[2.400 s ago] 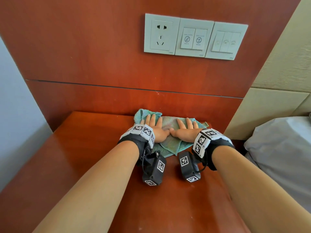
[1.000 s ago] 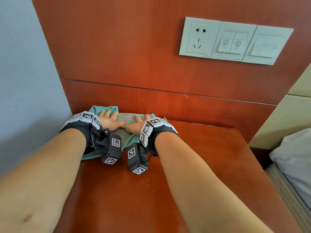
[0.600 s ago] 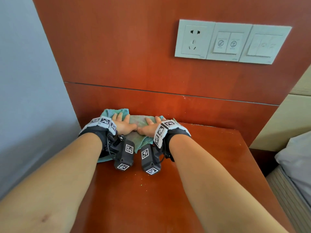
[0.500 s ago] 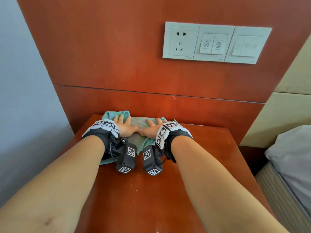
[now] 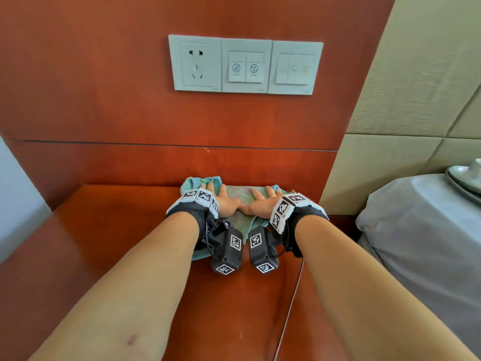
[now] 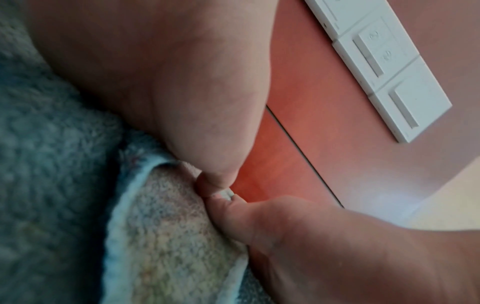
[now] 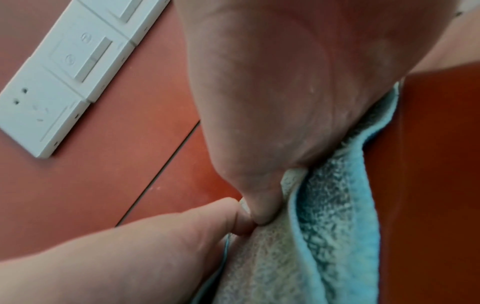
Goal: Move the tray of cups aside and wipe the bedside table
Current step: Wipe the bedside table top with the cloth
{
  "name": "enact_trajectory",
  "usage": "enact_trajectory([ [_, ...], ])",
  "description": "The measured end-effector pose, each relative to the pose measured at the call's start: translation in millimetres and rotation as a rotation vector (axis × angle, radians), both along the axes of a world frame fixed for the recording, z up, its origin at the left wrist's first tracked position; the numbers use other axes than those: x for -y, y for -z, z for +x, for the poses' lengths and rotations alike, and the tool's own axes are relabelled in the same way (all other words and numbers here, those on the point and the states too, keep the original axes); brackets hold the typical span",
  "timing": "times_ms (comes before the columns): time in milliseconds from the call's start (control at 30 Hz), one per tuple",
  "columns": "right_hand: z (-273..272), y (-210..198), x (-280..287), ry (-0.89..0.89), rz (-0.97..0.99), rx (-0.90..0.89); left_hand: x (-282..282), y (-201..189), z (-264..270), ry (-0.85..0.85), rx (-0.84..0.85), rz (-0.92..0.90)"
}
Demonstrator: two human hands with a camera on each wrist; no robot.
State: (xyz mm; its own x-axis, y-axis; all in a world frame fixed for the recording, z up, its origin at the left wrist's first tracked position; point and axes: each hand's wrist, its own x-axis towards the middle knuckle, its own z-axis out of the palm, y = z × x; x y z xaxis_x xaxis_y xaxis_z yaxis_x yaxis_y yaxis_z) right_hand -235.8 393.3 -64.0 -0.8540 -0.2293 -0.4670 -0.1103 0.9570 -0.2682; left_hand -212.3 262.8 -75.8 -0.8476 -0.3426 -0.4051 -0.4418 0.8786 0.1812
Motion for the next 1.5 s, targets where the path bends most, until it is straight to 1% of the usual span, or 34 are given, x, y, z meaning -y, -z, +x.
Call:
enact_trajectory([
  [167,-1.7,14.7,-37.9,0.05,-0.003,-0.065,-38.7,2.0,-6.4,0.065,-0.008,-0.015],
  [300,15.9,20.5,-45.8,0.087,-0.006,-0.088,-47.3,9.2,1.3,0.057,-0.012,0.042],
  [367,26.2,19.2,-51.9,0.099,-0.038,-0.074,-50.2,9.9,10.3,0.069,-0.01,0.045],
  [467,43.5,19.0,-61.0,0.108,-0.076,-0.037,-55.8,7.8,32.1,0.105,-0.017,0.025],
  [633,85.3,19.3,-69.2,0.126,-0.115,-0.03,-59.7,8.4,74.8,0.155,-0.014,-0.006],
  [867,145.4,23.6,-81.9,0.105,-0.039,-0.047,-66.0,22.0,136.3,0.153,-0.038,-0.014],
  [1000,178.4,26.9,-88.1,0.102,0.005,-0.086,-72.5,20.6,174.5,0.157,-0.045,-0.016],
  [1200,224.3,42.3,-91.6,0.16,-0.037,-0.174,-80.3,14.8,229.8,0.176,-0.068,0.008],
  [1333,249.5,41.2,-91.6,0.16,-0.023,-0.172,-77.4,11.8,255.9,0.208,-0.056,0.009],
  [1500,267.9,39.7,-87.4,0.094,0.06,-0.172,-64.4,9.3,275.5,0.245,-0.021,0.029],
])
